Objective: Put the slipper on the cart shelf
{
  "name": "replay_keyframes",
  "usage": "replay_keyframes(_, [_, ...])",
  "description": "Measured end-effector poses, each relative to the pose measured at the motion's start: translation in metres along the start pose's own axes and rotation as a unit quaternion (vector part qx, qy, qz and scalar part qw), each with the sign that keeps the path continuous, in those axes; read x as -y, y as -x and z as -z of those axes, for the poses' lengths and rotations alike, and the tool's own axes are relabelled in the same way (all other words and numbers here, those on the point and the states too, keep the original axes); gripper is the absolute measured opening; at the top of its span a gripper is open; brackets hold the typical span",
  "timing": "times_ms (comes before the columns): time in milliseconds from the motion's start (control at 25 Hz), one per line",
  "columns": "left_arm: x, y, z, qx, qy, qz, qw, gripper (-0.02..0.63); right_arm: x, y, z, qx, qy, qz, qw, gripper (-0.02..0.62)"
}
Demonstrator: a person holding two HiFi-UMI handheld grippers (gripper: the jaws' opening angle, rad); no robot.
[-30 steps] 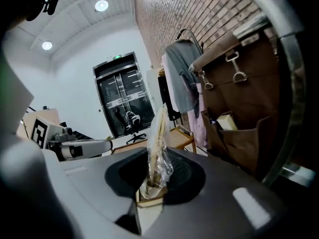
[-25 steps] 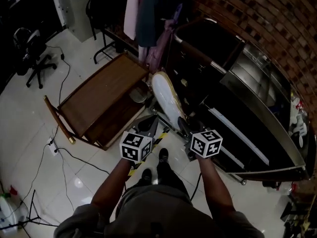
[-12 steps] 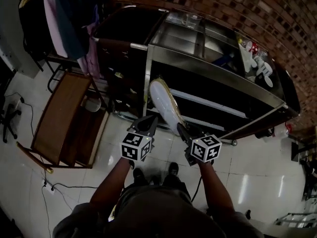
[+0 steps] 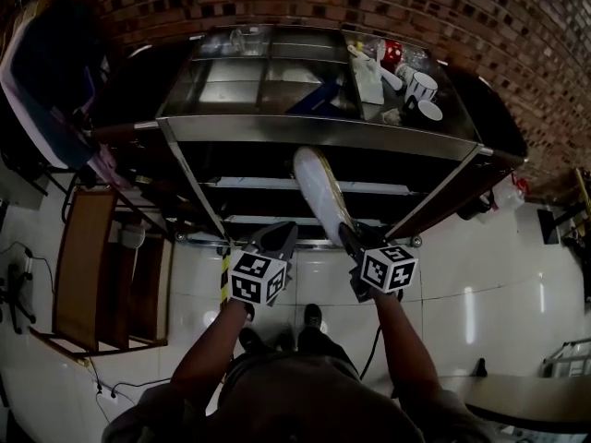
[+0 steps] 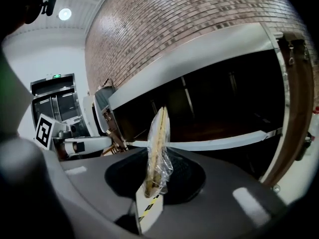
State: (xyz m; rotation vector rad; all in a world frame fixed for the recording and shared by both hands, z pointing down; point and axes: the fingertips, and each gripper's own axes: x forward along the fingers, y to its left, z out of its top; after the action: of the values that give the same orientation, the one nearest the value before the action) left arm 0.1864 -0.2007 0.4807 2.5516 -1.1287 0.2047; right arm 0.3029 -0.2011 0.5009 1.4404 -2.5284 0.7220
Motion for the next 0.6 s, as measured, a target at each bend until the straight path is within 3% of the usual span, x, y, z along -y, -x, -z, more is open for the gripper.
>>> replay_keyframes(600, [0.050, -0.133, -0.002, -0.030, 0.000, 0.020, 0.9994, 0.008, 0.189, 0.013, -0.041, 0.040, -0.058, 0.125, 0.990, 0.061])
